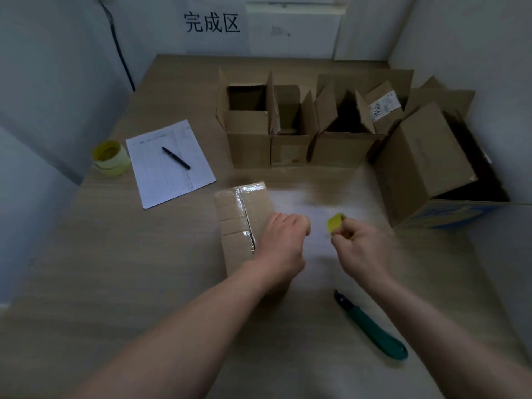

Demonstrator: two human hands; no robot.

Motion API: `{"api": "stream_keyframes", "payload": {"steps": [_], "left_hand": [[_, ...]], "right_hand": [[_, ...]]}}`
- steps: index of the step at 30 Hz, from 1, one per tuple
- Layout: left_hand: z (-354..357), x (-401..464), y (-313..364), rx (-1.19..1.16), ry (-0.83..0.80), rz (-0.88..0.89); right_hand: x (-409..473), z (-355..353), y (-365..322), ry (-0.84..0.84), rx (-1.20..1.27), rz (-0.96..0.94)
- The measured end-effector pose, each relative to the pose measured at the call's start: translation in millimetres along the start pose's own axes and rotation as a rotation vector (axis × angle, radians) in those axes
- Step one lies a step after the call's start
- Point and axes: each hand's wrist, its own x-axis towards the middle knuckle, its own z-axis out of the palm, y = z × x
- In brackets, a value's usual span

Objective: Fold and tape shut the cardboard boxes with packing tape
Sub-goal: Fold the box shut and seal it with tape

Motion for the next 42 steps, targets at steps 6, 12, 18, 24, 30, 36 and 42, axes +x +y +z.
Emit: {"api": "stream_keyframes", "payload": {"steps": [6, 12, 18, 24, 30, 36, 42], "left_hand": [[-29, -32, -7, -0.492, 0.549, -0.151], [1, -95, -30, 0.002, 0.337, -0.502], [15, -91, -39, -0.141, 0.394, -0.430], [15, -94, -51, -0.083, 0.322, -0.287], [12, -92, -59, -0.004, 0.252, -0.163], [9, -91, -61, 0.030, 0.233, -0.165], [8, -92, -59, 0.008, 0.208, -0.218]], "right_hand": [[-25, 32, -48, 0.178, 0.481, 0.213], [-48, 81, -77, 0.113, 0.272, 0.067], [-36, 89, -69, 0.116, 0.279, 0.095], [-38, 92, -64, 0.111, 0.382, 0.192], [-37, 93, -62, 0.122, 0.466, 0.285], [-35, 91, -63, 0.078, 0.438, 0.241], [-37, 54, -23, 0.010, 0.312, 0.096]]}}
